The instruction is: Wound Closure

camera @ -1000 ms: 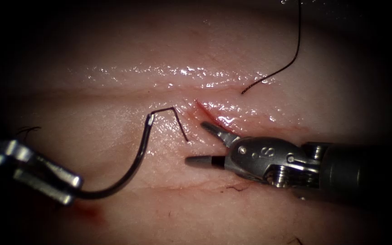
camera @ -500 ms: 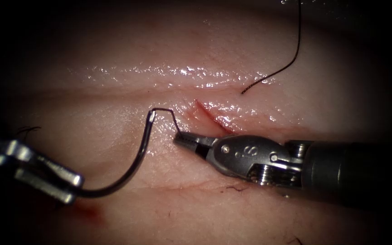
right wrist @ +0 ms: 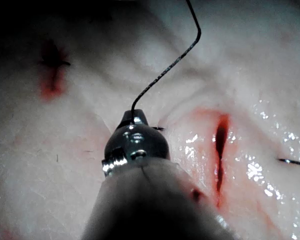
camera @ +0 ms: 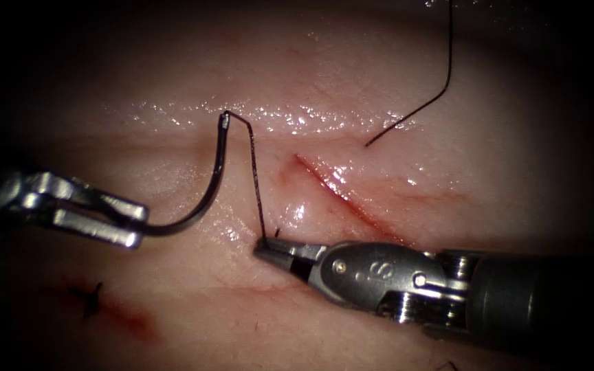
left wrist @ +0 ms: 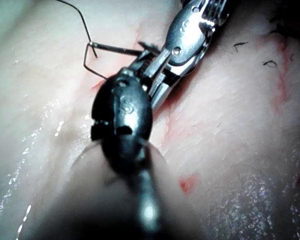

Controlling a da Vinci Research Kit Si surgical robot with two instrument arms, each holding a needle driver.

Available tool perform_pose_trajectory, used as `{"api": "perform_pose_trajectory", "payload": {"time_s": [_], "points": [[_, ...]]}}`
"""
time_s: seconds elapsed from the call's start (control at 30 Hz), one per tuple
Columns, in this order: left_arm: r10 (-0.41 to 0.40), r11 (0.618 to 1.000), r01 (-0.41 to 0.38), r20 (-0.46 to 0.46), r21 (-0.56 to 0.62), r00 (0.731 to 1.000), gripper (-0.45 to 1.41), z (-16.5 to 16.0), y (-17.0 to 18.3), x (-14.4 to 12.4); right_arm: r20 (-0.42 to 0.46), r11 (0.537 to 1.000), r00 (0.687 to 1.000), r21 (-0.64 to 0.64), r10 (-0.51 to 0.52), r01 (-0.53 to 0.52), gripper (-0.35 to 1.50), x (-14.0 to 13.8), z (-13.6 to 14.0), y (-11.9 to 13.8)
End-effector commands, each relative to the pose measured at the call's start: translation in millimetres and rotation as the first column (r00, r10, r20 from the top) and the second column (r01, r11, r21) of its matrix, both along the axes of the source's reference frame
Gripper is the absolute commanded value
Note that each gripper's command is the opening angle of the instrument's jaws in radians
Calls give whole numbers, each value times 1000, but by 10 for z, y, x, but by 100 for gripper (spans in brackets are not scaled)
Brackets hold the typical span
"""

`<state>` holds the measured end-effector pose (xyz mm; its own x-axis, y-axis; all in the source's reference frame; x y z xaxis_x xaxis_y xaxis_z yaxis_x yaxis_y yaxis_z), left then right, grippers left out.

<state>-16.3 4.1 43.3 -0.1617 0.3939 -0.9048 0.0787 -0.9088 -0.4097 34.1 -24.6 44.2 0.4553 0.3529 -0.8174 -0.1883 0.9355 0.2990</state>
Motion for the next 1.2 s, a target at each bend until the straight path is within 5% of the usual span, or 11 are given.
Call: {"api": "perform_pose_trajectory", "payload": {"time_s": [0.03,0.27,0.5,0.6,0.67,0.9,1.2], "points": [[-13,1000,13,-10,-1,1000,-45,9,-6,-5,-12,1000,1000,6,-10,10,-35,16,-15,-10],[-96,995,95,-49,-13,994,-45,1,-28,-13,-35,999,999,20,-33,34,-35,29,-56,-30],[-140,990,139,-55,-22,989,-45,-28,-58,-4,-38,1000,999,23,-20,21,-30,32,-61,-27],[-160,987,159,-52,-21,986,-45,-35,-62,9,-55,1000,998,12,5,-5,74,25,-55,-15],[-176,984,175,-72,-24,982,-45,-35,-62,19,-62,1000,998,-11,9,-10,98,19,-51,-8],[-233,973,231,-115,-30,966,-45,-26,-53,52,-34,994,999,-106,-5,2,103,-5,-36,12],[-256,967,254,-135,-34,957,-45,-18,-47,55,37,972,999,-233,7,2,104,-3,10,34]]}}
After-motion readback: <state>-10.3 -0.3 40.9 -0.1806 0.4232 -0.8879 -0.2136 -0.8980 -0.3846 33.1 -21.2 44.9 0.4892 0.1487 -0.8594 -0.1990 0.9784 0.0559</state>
